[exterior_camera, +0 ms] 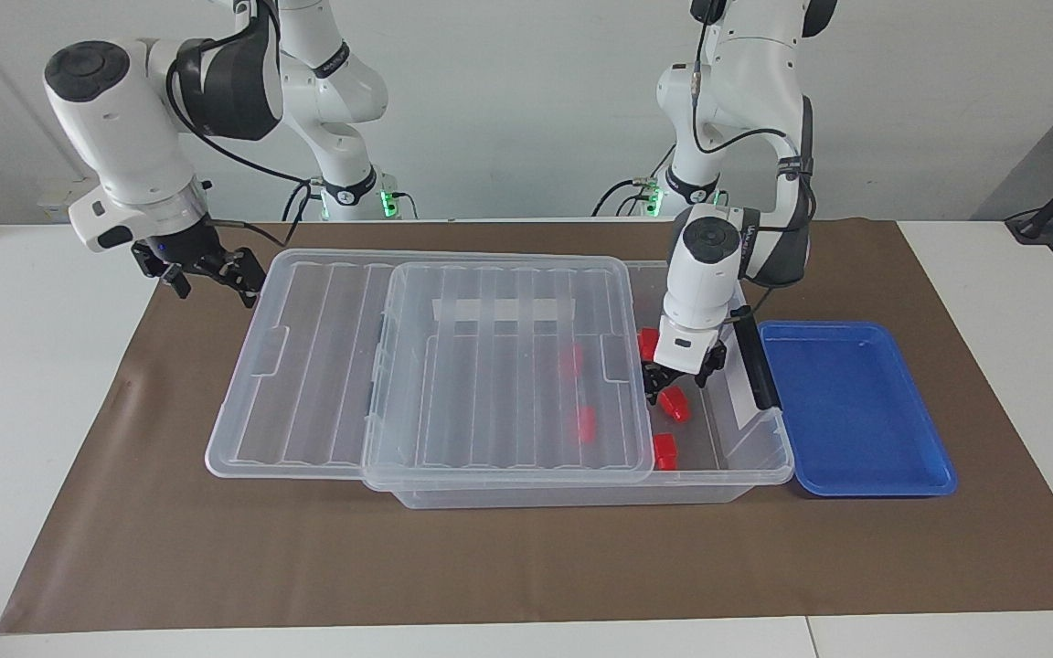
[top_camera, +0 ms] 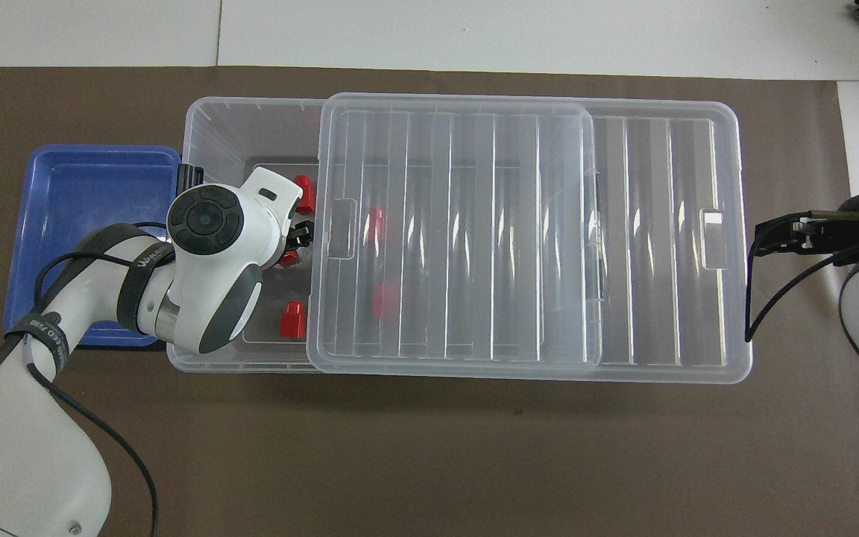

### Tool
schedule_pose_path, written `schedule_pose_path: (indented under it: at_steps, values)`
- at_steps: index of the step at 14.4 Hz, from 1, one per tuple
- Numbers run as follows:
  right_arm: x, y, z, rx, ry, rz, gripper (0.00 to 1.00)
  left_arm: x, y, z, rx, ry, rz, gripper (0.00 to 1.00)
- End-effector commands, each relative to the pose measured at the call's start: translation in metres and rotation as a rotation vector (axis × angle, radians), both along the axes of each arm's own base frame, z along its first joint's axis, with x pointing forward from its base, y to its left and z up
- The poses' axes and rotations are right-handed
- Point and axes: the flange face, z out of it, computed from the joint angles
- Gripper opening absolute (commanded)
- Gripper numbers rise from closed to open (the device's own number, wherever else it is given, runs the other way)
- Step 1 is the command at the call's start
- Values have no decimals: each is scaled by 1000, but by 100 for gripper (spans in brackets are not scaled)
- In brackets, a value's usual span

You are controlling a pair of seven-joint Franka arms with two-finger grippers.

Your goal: Place red block in blue tray from box

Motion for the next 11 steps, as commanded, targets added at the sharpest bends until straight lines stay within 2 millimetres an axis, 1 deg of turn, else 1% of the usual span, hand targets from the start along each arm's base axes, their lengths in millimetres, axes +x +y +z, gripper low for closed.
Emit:
schedule_pose_path:
  at_steps: [1,3,4,5,6,7,11]
  values:
    - [-14,3,44,63,-17,-17,100,-9,1,-8,-3,-30,-3,100]
    - [-20,5,73,81,-18,-20,100,-8,5,-9,-3,-33,1,100]
    - [-21,7,78,80,-15,-17,100,-8,4,-9,-4,-34,-1,100]
    - [-22,6,77,80,-10,-18,100,-8,4,-9,-5,-34,0,100]
    - [-24,2,78,81,-9,-23,100,-8,4,-10,-4,-33,-1,95]
    - [-24,-2,77,82,-12,-30,100,-8,4,-10,-4,-34,-1,93]
    - [-23,3,79,81,-18,-23,100,-6,4,-11,-9,-41,2,88]
